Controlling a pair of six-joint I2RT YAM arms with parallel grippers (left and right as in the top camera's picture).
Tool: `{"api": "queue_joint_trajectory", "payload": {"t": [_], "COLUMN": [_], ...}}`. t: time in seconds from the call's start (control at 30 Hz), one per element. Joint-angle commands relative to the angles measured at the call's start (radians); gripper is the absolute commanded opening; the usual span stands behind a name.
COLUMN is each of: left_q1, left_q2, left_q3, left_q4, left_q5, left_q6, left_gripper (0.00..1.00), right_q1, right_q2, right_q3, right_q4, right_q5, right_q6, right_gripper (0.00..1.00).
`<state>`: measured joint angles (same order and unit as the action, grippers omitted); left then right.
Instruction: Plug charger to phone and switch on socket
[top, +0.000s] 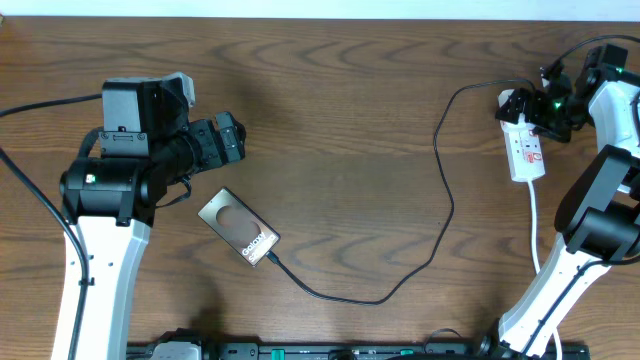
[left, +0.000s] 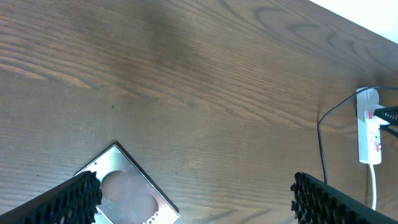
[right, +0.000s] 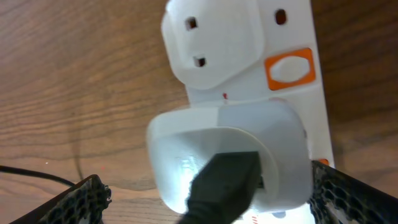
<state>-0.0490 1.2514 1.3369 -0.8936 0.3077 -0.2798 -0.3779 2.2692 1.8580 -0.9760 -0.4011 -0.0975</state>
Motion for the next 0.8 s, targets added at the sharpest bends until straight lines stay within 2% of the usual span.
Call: {"api": "queue_joint_trajectory", "payload": {"t": [0.0,0.77], "left_q1": [-0.003,-0.003], "left_q2": [0.009,0.011], "left_q3": [0.022,0.022], "left_q4": [-0.004,-0.003], "left_q5": [-0.014,-0.014], "left_q6": [0.018,0.018], "left_gripper": [0.97,0.97], "right_q1": [0.005,0.006], "right_q2": [0.027,0.027], "right_q3": [0.013,0.012], "right_q4": [-0.011,-0.035], "right_q5": [0.006,-0.107], "right_q6": [0.022,0.003], "right_gripper": [0.99,0.99]}}
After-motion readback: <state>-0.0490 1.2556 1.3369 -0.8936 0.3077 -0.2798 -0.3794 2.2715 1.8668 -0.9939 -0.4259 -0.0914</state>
